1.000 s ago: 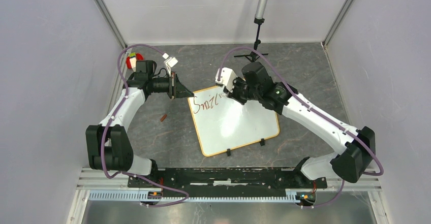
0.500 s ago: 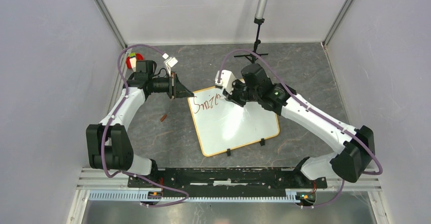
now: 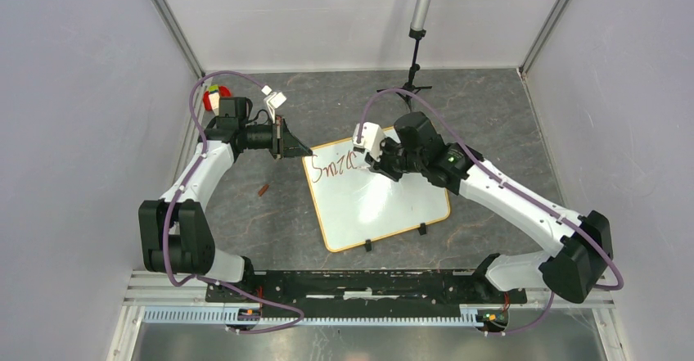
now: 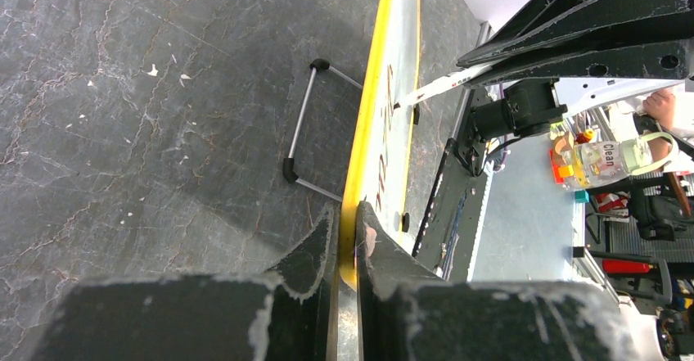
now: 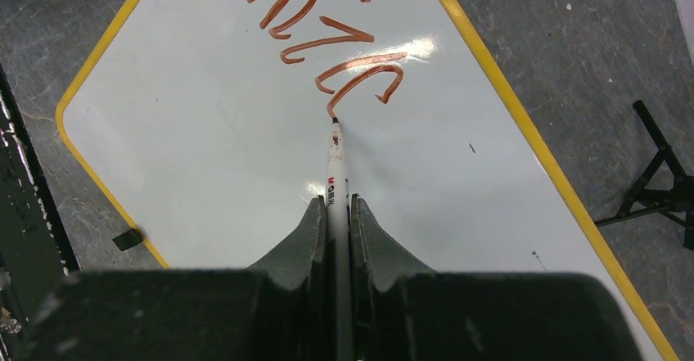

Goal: Write a sentence on the whiteboard

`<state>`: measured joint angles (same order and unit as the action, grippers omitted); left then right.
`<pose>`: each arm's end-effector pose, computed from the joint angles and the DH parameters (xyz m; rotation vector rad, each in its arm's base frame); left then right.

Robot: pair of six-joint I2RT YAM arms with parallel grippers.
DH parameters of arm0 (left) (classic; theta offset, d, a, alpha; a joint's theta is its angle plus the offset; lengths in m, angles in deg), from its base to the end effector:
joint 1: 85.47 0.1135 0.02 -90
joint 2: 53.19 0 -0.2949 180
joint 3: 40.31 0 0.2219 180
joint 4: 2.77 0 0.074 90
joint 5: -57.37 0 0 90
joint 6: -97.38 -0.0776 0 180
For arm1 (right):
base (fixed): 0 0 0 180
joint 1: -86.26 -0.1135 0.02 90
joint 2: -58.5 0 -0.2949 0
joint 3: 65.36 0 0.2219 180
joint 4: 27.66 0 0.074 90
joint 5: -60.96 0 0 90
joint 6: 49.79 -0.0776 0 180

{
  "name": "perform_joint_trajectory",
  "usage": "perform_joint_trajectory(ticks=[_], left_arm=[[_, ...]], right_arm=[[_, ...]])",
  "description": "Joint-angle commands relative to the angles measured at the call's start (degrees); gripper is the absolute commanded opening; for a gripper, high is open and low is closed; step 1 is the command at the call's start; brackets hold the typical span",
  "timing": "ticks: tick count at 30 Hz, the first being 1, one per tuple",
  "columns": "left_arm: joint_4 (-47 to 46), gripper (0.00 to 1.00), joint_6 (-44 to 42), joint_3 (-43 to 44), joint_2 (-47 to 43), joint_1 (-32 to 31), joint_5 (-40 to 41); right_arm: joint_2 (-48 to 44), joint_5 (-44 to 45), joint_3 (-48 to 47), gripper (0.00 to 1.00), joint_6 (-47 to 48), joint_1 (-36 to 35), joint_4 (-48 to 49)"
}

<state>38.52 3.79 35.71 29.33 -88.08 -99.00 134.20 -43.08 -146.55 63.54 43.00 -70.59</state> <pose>0.2692 -0.0834 0.3029 0.6327 2.0354 -1.3447 0.1958 0.2101 0.3297 -1.3416 1.7951 0.4624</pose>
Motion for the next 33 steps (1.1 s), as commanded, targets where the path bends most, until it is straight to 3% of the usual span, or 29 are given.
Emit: perform_joint_trajectory(ticks=[1,15,33], left_arm=[[-1.52,0.02,1.44,0.48,0.12,-0.31,0.27],[-1.52,0.02,1.48,0.48,-0.13,-0.39,0.29],[-1.53,0.03,1.4,0.49,0.21,-0.48,0.27]], right_arm=[[-1.41,3.49,-1.25,0.0,0.75,1.08,-1.03],[1.67,-0.16,-7.27,0.0,-0.22,0.99,-0.98],[-0.32,-0.78,-3.99,0.0,-0.64,0.99,-0.89]])
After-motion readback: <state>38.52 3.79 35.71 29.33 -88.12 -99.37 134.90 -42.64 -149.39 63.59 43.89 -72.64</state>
